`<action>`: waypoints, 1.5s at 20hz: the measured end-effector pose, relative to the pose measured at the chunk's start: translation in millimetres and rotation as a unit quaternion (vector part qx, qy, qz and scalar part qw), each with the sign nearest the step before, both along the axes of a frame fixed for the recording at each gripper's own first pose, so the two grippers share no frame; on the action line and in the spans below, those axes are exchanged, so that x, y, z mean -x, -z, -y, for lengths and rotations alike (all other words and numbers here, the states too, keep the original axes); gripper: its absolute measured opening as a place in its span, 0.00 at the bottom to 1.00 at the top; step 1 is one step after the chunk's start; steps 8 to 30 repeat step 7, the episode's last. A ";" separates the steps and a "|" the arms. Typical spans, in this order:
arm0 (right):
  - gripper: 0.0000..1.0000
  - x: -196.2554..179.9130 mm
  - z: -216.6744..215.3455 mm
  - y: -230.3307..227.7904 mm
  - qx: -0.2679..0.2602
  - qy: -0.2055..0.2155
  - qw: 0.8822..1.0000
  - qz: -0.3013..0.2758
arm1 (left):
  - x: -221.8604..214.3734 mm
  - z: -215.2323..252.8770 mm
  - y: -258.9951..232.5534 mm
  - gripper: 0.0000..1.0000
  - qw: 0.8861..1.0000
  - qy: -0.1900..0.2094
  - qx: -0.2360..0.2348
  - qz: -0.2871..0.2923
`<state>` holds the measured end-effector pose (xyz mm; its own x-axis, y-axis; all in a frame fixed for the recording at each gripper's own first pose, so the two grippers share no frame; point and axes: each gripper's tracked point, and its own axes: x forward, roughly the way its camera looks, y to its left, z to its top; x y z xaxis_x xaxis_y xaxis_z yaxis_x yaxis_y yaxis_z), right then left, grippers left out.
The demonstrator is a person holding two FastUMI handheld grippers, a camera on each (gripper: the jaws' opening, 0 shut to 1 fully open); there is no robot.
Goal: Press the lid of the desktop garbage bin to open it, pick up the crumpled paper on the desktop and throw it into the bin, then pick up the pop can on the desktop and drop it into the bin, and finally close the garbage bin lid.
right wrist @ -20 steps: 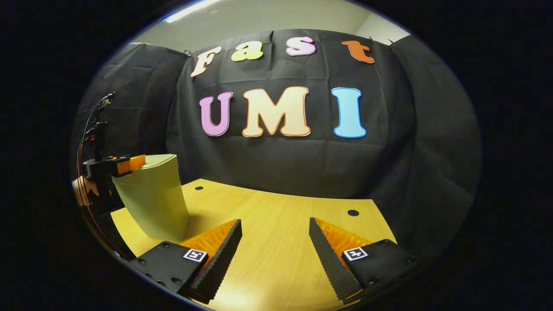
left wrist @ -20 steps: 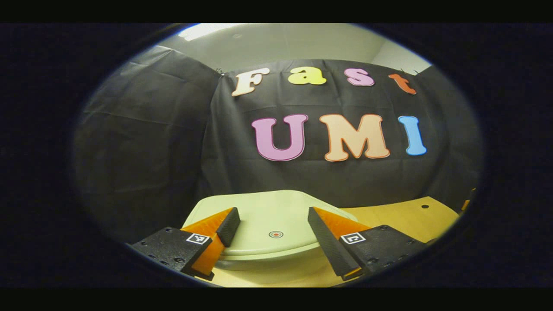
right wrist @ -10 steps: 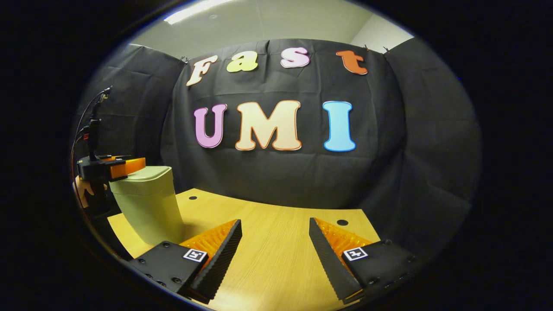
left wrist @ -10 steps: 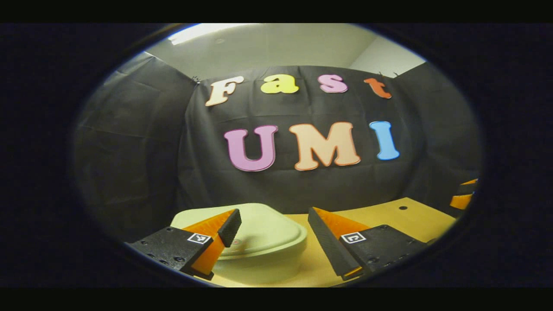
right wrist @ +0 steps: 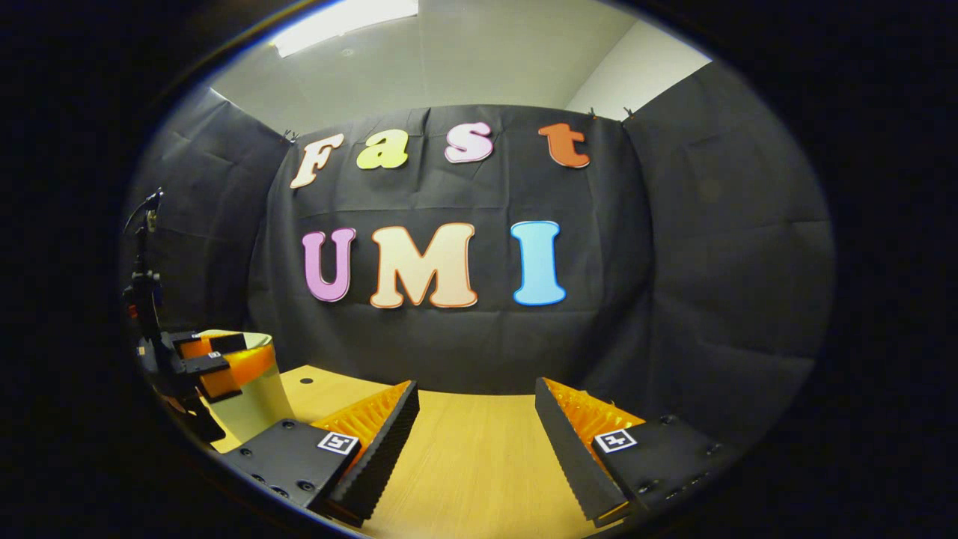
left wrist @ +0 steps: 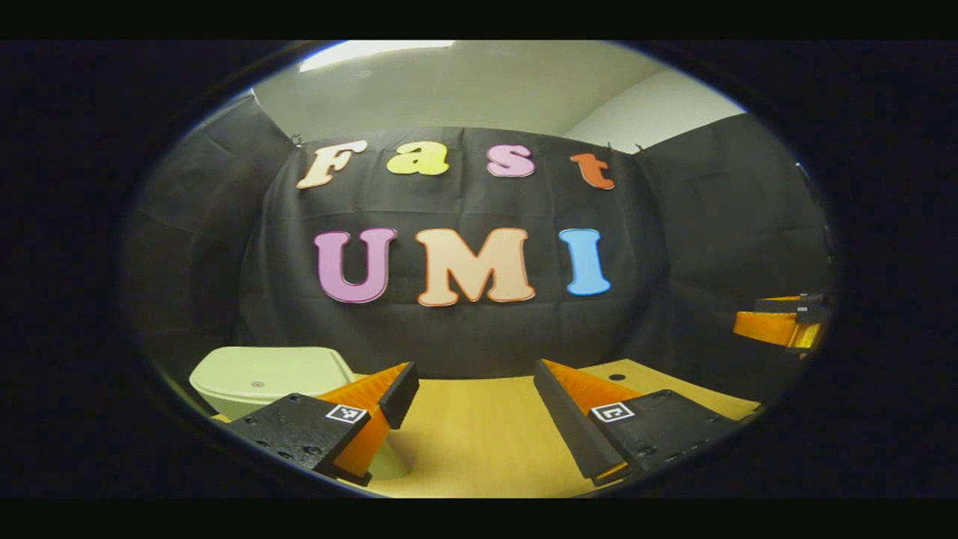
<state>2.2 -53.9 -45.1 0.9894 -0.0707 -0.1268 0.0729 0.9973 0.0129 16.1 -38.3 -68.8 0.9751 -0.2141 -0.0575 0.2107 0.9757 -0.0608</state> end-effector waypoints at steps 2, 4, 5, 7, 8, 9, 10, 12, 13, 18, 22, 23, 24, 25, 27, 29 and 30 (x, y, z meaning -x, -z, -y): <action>0.98 7.5 11.5 -9.2 -0.001 0.017 1.000 0.012 | 0.4 20.4 -4.3 0.93 1.000 0.028 0.008 0.003; 0.98 12.0 17.3 -15.1 -0.001 0.027 0.999 0.019 | -1.3 28.0 -6.2 0.92 0.999 0.040 0.014 0.000; 0.98 14.6 19.1 -17.6 0.001 0.030 0.999 0.022 | -1.8 29.4 -8.2 0.92 0.999 0.041 0.020 0.001; 0.98 18.3 21.0 -22.6 0.003 0.032 0.999 0.029 | -3.4 32.2 -14.5 0.92 0.999 0.047 0.027 0.009; 0.98 18.3 21.0 -22.6 0.003 0.032 0.999 0.029 | -3.4 32.2 -14.5 0.92 0.999 0.047 0.027 0.009; 0.98 18.3 21.0 -22.6 0.003 0.032 0.999 0.029 | -3.4 32.2 -14.5 0.92 0.999 0.047 0.027 0.009; 0.98 18.3 21.0 -22.6 0.003 0.032 0.999 0.029 | -3.4 32.2 -14.5 0.92 0.999 0.047 0.027 0.009; 0.98 18.3 21.0 -22.6 0.003 0.032 0.999 0.029 | -3.4 32.2 -14.5 0.92 0.999 0.047 0.027 0.009; 0.98 18.3 21.0 -22.6 0.003 0.032 0.999 0.029 | -3.4 32.2 -14.5 0.92 0.999 0.047 0.027 0.009; 0.98 18.3 21.0 -22.6 0.003 0.032 0.999 0.029 | -3.4 32.2 -14.5 0.92 0.999 0.047 0.027 0.009; 0.98 18.3 21.0 -22.6 0.003 0.032 0.999 0.029 | -3.4 32.2 -14.5 0.92 0.999 0.047 0.027 0.009; 0.98 18.3 21.0 -22.6 0.003 0.032 0.999 0.029 | -3.4 32.2 -14.5 0.92 0.999 0.047 0.027 0.009; 0.98 18.3 21.0 -22.6 0.003 0.032 0.999 0.029 | -3.4 32.2 -14.5 0.92 0.999 0.047 0.027 0.009; 0.98 18.3 21.0 -22.6 0.003 0.032 0.999 0.029 | -3.4 32.2 -14.5 0.92 0.999 0.047 0.027 0.009; 0.98 18.3 21.0 -22.6 0.003 0.032 0.999 0.029 | -3.4 32.2 -14.5 0.92 0.999 0.047 0.027 0.009; 0.98 18.3 21.0 -22.6 0.003 0.032 0.999 0.029 | -3.4 32.2 -14.5 0.92 0.999 0.047 0.027 0.009; 0.98 18.3 21.0 -22.6 0.003 0.032 0.999 0.029 | -3.4 32.2 -14.5 0.92 0.999 0.047 0.027 0.009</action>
